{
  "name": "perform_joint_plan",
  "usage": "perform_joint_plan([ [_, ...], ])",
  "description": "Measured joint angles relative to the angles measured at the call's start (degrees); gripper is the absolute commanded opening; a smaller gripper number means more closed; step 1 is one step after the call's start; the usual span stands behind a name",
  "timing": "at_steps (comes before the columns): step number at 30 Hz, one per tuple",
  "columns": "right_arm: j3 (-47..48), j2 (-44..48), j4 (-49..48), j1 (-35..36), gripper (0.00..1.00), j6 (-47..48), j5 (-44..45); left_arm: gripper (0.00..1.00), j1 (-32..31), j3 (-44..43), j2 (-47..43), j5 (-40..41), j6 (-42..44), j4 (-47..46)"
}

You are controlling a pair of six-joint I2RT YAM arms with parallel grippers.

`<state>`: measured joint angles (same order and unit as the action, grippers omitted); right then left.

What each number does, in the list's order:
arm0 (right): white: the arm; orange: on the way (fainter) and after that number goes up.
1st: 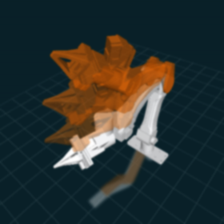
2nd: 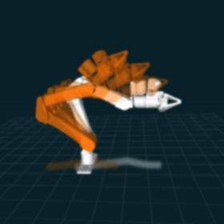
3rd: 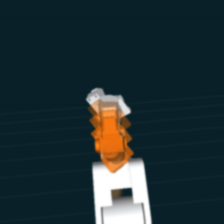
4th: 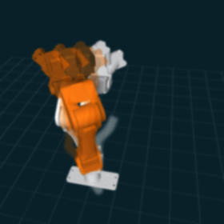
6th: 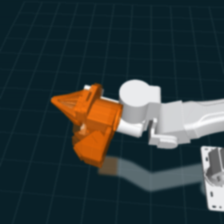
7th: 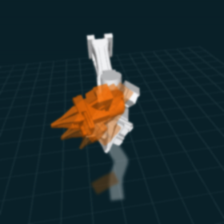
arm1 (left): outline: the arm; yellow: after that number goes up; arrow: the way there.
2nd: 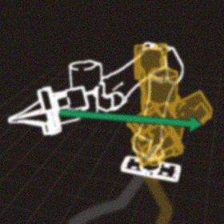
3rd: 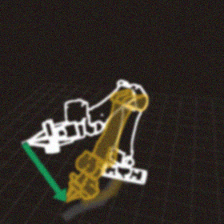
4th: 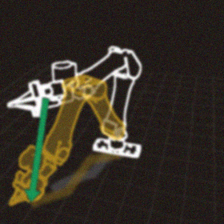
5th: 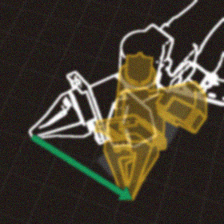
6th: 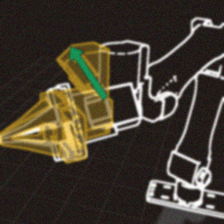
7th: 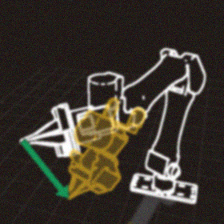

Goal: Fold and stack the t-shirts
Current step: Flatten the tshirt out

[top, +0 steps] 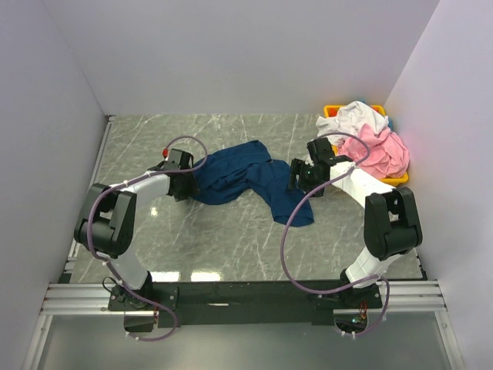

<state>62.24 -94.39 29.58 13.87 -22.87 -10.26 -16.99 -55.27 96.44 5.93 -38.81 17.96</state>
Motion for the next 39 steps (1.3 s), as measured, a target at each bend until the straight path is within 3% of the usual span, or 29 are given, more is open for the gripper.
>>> perform_joint_plan([
  [6, -0.1, 0.0, 0.0, -0.3, 0.80, -0.1, -0.3, 0.36, 0.1, 0.0, 1.3, -0.2, 0.1, -2.2],
  [11, -1.7, 0.7, -0.3, -1.6, 0.80, -0.3, -0.3, 0.01, 0.3, -0.3, 2.3, -1.5, -0.1, -3.7],
  [17, -3.8, 3.0, 1.6, -3.8, 0.80, 0.1, 1.9, 0.00, 2.3, -0.9, 2.2, -5.4, -1.3, -3.2],
  [25, -6.4, 5.6, 4.6, -4.1, 0.73, 2.3, 1.9, 0.00, 11.6, -5.3, -4.0, -9.4, -2.6, -2.2],
  [39, -10.4, 6.8, 7.4, -1.6, 0.63, 3.4, -0.7, 0.00, 11.9, -6.7, -5.1, -11.1, -2.2, -0.7],
])
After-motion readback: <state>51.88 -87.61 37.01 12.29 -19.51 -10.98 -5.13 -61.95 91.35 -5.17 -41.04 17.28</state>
